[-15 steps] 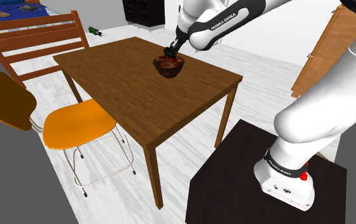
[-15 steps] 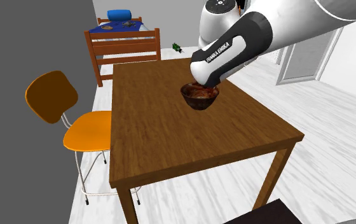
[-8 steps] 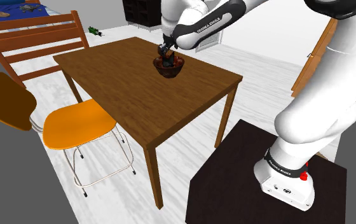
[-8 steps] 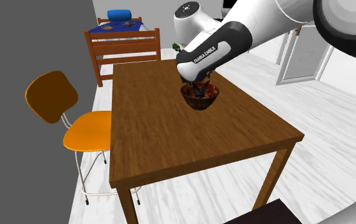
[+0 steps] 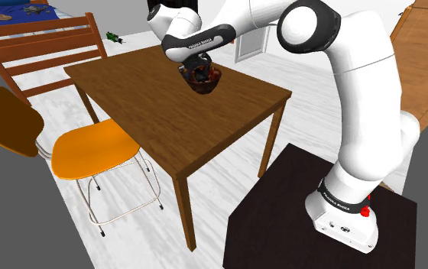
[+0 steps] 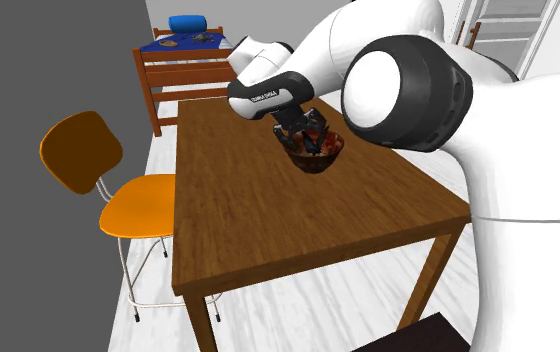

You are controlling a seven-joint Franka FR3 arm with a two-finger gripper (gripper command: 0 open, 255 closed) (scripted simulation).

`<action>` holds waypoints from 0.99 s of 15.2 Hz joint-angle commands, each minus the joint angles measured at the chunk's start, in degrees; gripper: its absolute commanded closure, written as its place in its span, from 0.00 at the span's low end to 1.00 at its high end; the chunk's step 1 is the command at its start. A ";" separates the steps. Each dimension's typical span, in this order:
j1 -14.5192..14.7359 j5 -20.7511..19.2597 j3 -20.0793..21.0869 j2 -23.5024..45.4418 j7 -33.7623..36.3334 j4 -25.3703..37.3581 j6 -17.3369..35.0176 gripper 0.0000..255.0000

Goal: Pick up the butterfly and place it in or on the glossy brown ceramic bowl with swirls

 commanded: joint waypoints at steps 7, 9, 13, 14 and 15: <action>-0.87 -0.05 -1.61 0.73 0.91 -2.33 2.54 0.00; -0.27 0.46 -2.51 0.59 0.73 -2.38 2.79 0.00; -0.36 0.71 -2.73 -0.17 0.77 -3.40 3.16 1.00; -0.35 0.69 -2.75 -0.08 0.71 -3.24 3.12 1.00; -0.40 0.67 -2.78 -0.02 0.66 -3.20 3.18 1.00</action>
